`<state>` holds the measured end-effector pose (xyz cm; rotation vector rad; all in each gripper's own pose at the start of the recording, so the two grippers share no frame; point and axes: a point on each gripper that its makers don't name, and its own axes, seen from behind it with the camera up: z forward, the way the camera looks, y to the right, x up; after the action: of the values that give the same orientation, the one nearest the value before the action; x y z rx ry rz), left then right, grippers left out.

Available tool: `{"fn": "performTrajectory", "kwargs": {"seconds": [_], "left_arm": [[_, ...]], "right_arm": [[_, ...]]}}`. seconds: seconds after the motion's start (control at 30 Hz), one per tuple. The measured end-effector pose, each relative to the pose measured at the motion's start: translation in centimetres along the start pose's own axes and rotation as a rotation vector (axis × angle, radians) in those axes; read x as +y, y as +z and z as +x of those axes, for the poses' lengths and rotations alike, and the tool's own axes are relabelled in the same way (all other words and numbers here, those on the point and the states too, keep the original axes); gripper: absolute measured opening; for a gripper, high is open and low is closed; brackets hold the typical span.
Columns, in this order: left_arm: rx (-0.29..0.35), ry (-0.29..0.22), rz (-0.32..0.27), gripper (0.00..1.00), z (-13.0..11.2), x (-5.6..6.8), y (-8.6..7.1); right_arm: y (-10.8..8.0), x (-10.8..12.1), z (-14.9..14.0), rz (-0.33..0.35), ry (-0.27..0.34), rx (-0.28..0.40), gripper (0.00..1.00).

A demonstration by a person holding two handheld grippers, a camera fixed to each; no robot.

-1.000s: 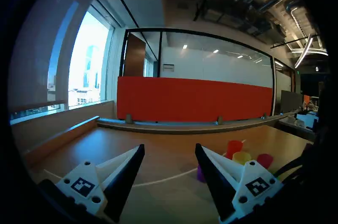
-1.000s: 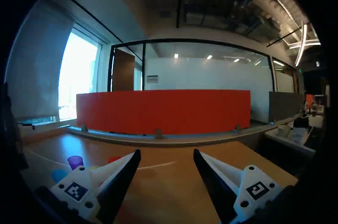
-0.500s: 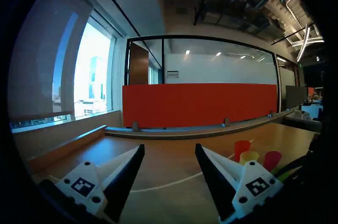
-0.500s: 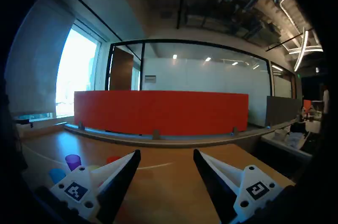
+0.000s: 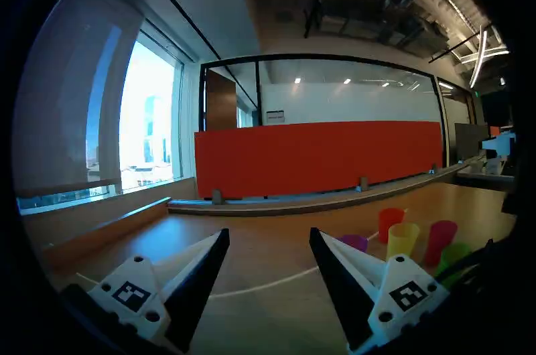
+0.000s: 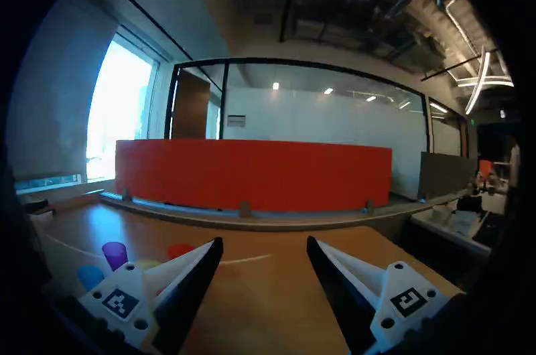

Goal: Pour water

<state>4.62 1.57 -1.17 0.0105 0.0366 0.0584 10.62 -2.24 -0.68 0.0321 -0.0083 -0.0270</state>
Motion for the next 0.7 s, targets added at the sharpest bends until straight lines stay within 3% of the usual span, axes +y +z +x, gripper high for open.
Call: {"fn": "performTrajectory", "kwargs": {"seconds": [0.2,0.7], "left_arm": [[0.007,0.016,0.013,0.88,-1.2,-0.6,0.2],[-0.011,-0.024,0.019,0.88,-3.7,-1.5,0.9]], "right_arm": [[0.0,0.0,0.3,0.000,0.033,0.006,0.96],[0.0,0.0,0.5,-0.009,0.025,0.015,0.96]]}}
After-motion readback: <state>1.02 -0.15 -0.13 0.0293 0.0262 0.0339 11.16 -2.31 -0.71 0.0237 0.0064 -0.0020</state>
